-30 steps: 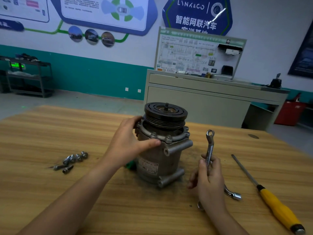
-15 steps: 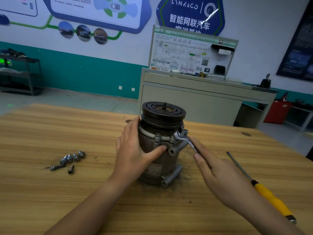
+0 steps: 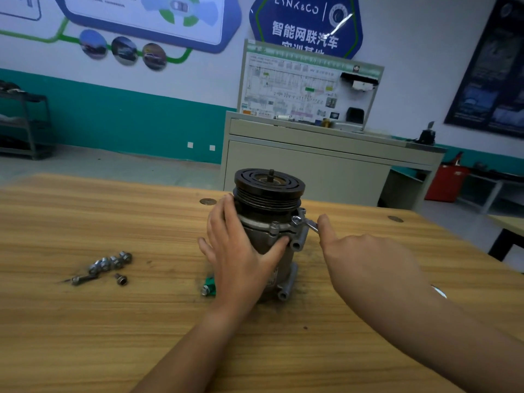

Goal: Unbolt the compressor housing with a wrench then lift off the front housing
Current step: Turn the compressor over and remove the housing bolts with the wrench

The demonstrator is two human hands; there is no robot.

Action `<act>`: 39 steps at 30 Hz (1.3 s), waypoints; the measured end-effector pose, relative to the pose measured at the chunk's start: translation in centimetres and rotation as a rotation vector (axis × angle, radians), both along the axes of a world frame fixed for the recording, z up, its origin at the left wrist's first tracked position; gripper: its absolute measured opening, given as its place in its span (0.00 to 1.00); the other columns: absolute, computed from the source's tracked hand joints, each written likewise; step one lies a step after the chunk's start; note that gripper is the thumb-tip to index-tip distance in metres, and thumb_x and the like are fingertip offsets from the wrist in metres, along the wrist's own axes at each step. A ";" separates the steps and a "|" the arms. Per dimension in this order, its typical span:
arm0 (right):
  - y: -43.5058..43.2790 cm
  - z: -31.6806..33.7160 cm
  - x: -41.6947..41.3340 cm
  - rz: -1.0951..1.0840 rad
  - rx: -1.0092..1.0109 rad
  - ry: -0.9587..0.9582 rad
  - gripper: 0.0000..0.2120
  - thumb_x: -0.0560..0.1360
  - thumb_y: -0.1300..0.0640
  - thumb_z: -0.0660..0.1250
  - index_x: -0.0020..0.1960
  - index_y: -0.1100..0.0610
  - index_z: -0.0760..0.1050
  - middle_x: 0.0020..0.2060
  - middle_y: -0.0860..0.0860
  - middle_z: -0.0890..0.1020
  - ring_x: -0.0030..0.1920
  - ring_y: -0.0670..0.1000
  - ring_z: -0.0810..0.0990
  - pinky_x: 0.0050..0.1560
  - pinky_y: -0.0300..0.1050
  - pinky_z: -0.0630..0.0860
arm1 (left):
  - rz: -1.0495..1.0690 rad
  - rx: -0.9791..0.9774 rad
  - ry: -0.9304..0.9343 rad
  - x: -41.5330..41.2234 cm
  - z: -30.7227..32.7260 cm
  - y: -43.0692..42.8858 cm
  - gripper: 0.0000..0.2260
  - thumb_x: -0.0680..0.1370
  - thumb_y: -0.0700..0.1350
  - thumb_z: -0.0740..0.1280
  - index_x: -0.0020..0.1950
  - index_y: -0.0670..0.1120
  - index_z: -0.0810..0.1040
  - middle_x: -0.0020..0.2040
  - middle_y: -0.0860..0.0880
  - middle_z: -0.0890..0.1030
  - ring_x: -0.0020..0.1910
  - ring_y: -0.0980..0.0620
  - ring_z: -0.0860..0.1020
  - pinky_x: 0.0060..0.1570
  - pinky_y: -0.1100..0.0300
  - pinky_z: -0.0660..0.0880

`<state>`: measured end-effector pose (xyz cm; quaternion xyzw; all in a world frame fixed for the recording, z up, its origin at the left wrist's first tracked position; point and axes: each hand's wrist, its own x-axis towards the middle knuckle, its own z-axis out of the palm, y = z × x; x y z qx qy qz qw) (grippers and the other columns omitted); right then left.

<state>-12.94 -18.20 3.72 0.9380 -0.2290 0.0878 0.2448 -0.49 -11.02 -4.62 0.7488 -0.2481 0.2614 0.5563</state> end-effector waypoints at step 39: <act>-8.7 -0.2 6.3 0.352 -0.086 -0.235 0.17 0.80 0.60 0.55 0.69 0.56 0.65 0.56 0.54 0.79 0.54 0.54 0.77 0.54 0.46 0.72 | -0.211 -0.097 -0.057 1.1 -1.7 1.1 0.38 0.67 0.65 0.62 0.70 0.56 0.48 0.72 0.56 0.50 0.72 0.60 0.49 0.69 0.35 0.55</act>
